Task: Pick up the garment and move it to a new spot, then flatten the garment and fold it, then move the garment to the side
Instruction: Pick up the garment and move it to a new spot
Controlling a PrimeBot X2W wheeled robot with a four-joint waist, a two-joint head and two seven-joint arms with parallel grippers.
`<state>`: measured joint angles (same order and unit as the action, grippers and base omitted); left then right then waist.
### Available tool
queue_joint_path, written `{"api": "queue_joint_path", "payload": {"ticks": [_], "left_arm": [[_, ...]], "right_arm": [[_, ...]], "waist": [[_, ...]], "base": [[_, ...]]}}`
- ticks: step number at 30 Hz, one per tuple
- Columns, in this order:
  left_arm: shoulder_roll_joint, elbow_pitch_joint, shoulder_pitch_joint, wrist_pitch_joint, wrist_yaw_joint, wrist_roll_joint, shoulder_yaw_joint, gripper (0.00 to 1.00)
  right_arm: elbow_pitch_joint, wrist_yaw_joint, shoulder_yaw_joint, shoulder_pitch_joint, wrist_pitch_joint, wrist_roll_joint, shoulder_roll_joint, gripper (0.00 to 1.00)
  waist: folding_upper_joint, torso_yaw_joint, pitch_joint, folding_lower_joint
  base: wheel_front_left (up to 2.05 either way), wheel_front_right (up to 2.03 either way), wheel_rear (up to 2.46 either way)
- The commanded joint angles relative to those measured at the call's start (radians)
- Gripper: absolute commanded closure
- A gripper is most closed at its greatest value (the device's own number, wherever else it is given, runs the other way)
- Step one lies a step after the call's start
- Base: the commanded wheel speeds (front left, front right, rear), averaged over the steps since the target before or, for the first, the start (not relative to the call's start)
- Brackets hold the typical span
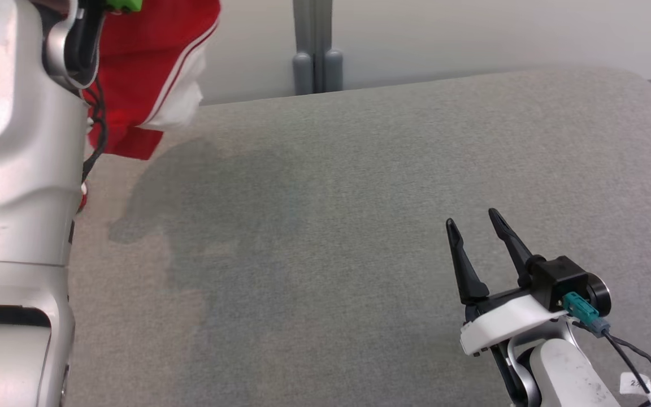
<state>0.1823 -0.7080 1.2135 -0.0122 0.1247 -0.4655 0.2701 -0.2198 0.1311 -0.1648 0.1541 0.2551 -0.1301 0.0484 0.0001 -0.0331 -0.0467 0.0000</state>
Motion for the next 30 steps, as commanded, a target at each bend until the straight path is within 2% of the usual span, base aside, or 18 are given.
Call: {"api": "queue_joint_path", "payload": {"ticks": [1, 6, 10, 15, 20, 21, 22, 26, 30], "left_arm": [[-0.004, 0.021, -0.016, -0.001, 0.006, -0.002, 0.006, 1.00], [-0.046, 0.082, -0.089, -0.006, -0.011, -0.016, 0.026, 1.00], [-0.071, 0.093, -0.180, -0.015, -0.021, -0.029, 0.049, 1.00], [-0.088, 0.054, -0.300, -0.028, -0.037, -0.016, 0.098, 1.00], [-0.107, -0.030, -0.430, -0.012, -0.042, -0.007, 0.158, 1.00], [-0.110, -0.043, -0.449, 0.003, -0.043, -0.004, 0.166, 0.85], [-0.113, -0.056, -0.473, 0.024, -0.043, -0.004, 0.173, 0.00], [-0.121, -0.072, -0.540, 0.117, -0.036, -0.024, 0.188, 0.00], [-0.114, -0.017, -0.598, 0.240, -0.016, -0.026, 0.198, 0.00]], "right_arm": [[0.001, -0.001, 0.000, 0.013, 0.005, -0.008, 0.003, 0.00], [0.008, 0.000, 0.025, 0.022, 0.010, -0.015, 0.003, 0.00], [0.003, -0.001, 0.040, 0.030, 0.010, -0.020, 0.002, 0.00], [0.014, 0.000, 0.048, 0.034, 0.010, -0.031, 0.002, 0.00], [0.021, 0.000, 0.045, 0.027, 0.011, -0.043, 0.002, 0.00], [0.020, 0.000, 0.042, 0.027, 0.011, -0.043, 0.002, 0.00], [0.020, 0.000, 0.042, 0.027, 0.011, -0.045, 0.002, 0.00], [0.016, 0.000, 0.049, 0.018, 0.011, -0.035, 0.003, 0.00], [0.015, -0.001, 0.046, 0.011, 0.011, -0.023, 0.003, 0.00]], "waist": [[-0.0001, -0.118, -0.013, 0.0000], [-0.0001, -0.205, -0.052, 0.0000], [-0.0001, -0.248, -0.074, 0.0000], [-0.0001, -0.267, -0.094, 0.0000], [-0.0001, -0.254, -0.098, 0.0000], [-0.0001, -0.251, -0.096, 0.0000], [-0.0001, -0.245, -0.094, 0.0000], [-0.0001, -0.216, -0.078, 0.0000], [-0.0001, -0.183, -0.058, 0.0000]], "base": [[0.00, 0.00, 0.00], [0.00, 0.00, 0.00], [0.00, 0.00, 0.00], [0.00, 0.00, 0.00], [0.00, 0.00, 0.00], [0.00, 0.00, 0.00], [0.00, 0.00, 0.00], [0.00, 0.00, 0.00], [0.00, 0.00, 0.00]]}}
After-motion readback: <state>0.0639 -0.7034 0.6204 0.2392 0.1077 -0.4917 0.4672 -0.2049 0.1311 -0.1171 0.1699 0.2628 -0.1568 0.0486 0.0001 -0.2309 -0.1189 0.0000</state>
